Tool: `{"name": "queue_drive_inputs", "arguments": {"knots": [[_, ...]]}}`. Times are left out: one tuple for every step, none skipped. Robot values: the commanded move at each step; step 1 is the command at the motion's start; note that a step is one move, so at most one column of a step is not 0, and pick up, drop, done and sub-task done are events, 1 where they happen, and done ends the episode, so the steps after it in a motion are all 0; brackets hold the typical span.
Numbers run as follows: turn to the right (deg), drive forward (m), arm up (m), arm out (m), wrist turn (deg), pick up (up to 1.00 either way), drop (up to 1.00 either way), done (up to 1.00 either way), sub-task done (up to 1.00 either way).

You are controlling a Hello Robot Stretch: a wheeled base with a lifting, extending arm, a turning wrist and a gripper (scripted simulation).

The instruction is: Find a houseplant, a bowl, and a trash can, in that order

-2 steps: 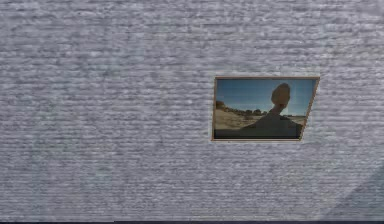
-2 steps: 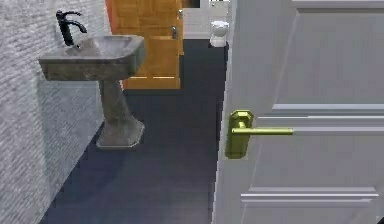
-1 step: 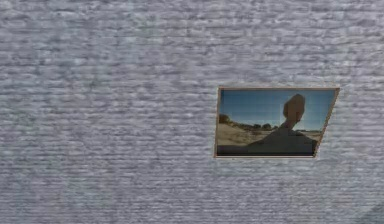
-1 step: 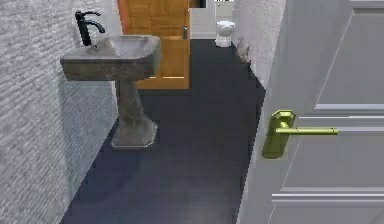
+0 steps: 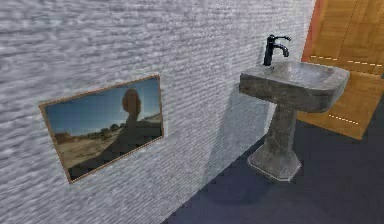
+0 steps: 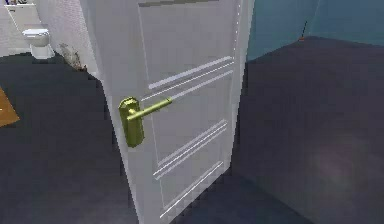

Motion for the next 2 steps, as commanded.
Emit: {"name": "queue_drive_inputs", "arguments": {"knots": [[18.0, 0.00, 0.00, 0.00, 0.0, 0.00, 0.00, 0.00, 0.00], [0.0, 0.30, 0.00, 0.00, 0.0, 0.00, 0.00, 0.00, 0.00]]}}
